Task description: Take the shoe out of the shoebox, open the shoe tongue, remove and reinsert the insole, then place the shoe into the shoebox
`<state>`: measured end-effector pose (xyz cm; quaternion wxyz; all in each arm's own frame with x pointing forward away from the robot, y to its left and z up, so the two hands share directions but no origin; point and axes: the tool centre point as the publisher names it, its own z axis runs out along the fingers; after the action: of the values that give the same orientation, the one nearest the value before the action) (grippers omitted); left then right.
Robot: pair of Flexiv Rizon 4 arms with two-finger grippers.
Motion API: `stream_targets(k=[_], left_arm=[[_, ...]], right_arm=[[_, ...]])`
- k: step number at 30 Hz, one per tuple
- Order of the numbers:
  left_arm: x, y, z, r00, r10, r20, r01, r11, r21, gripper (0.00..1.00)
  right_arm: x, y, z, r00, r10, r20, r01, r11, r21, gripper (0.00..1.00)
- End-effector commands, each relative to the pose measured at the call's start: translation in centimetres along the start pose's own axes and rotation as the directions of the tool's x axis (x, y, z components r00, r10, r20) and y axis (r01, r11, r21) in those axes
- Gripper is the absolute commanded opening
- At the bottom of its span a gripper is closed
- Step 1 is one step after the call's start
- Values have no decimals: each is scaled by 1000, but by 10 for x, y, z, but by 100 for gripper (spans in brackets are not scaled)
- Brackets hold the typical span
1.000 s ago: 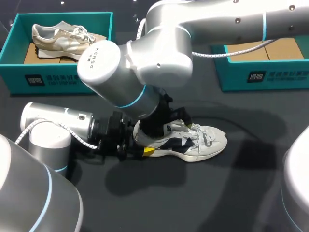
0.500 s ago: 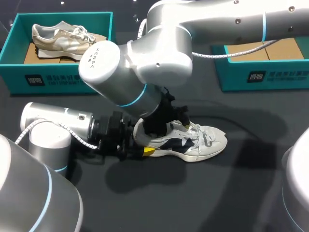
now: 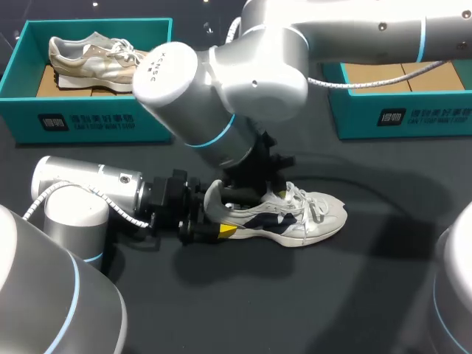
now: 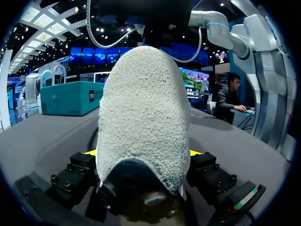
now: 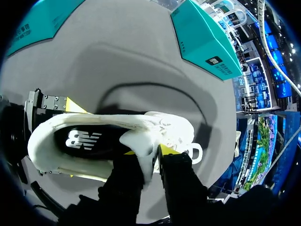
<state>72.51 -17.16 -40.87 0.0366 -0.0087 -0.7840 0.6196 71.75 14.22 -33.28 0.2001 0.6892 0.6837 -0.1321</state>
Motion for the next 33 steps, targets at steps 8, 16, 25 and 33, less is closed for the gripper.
stream_targets(k=[8,16,25,33], left_arm=[[1,0,0,1000,0,3,0,1000,1,0],[1,0,0,1000,0,3,0,1000,1,0],[1,0,0,1000,0,3,0,1000,1,0],[1,0,0,1000,0,3,0,1000,1,0]], right_arm=[[-43,14,4,960,34,-279,2,991,131,0],[-43,14,4,960,34,-279,2,991,131,0],[-54,11,6,952,25,-304,12,993,118,0],[-72,10,15,950,-29,-312,58,995,82,0]])
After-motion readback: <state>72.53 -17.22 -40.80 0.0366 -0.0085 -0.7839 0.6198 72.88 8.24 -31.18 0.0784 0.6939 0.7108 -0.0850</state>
